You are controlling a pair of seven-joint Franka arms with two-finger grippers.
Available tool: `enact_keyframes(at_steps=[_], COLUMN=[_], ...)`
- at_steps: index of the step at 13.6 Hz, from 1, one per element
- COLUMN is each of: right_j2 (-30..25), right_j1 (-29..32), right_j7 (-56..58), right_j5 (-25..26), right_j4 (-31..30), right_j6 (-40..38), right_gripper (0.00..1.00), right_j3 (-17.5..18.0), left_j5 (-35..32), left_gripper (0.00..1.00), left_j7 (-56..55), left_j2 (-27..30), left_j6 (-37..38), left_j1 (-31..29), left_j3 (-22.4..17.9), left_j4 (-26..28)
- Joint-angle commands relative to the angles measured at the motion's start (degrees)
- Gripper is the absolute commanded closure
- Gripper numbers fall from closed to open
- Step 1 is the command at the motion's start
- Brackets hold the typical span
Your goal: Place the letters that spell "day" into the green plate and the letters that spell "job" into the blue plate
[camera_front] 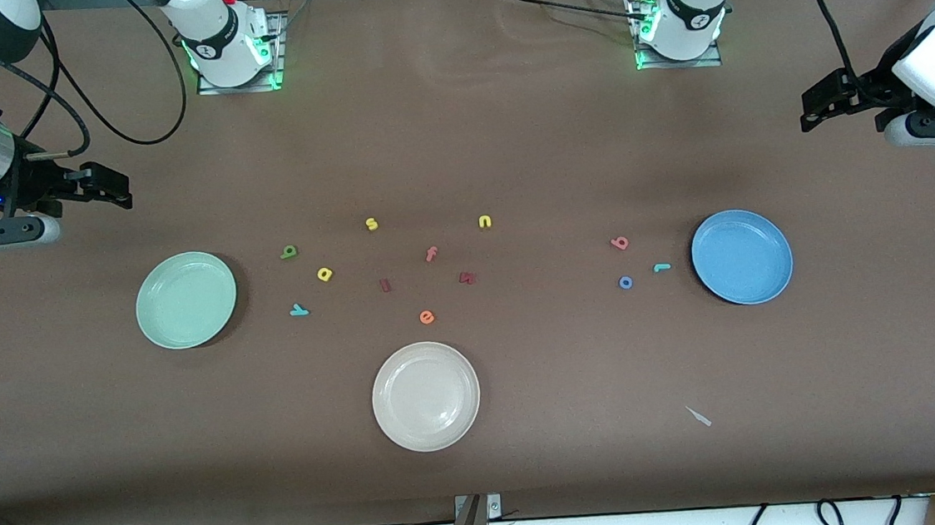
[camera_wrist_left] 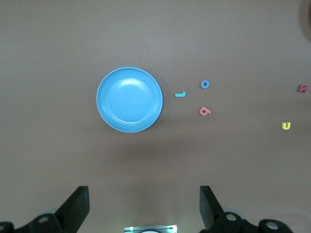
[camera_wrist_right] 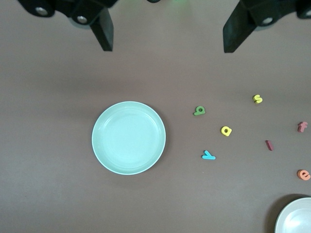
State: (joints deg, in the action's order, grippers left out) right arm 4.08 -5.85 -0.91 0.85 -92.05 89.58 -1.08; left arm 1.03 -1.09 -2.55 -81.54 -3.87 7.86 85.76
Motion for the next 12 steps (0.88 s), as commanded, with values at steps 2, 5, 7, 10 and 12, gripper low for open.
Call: enact_keyframes(at_steps=[2, 5, 7, 10, 12], right_j2=[0.4, 0.4, 0.4, 0.4, 0.4], right_j1=[0.31, 0.31, 0.31, 0.31, 0.31], right_j7=[0.11, 0.12, 0.12, 0.12, 0.12], right_j5=[0.29, 0.29, 0.29, 0.29, 0.29], right_j4=[1.26, 1.17, 1.17, 1.17, 1.17], right_j6=[-0.72, -0.72, -0.72, -0.81, -0.81], right_gripper=[0.0, 0.0, 0.0, 0.0, 0.0], right_j3=[0.2, 0.2, 0.2, 0.2, 0.2], left_j5=[2.39, 2.48, 2.48, 2.4, 2.39], left_gripper=[0.0, 0.0, 0.0, 0.0, 0.0], left_j7=[0.3, 0.38, 0.38, 0.38, 0.38], left_j2=[1.49, 4.47, 7.72, 7.91, 7.91], left_j6=[-0.81, -3.69, -6.25, -6.52, -6.52], left_j1=[-0.08, -0.17, -0.17, -0.17, -0.17], left_j3=[-0.22, -0.22, -0.22, -0.3, -0.3], left_j4=[1.16, 5.71, 10.38, 10.57, 10.57])
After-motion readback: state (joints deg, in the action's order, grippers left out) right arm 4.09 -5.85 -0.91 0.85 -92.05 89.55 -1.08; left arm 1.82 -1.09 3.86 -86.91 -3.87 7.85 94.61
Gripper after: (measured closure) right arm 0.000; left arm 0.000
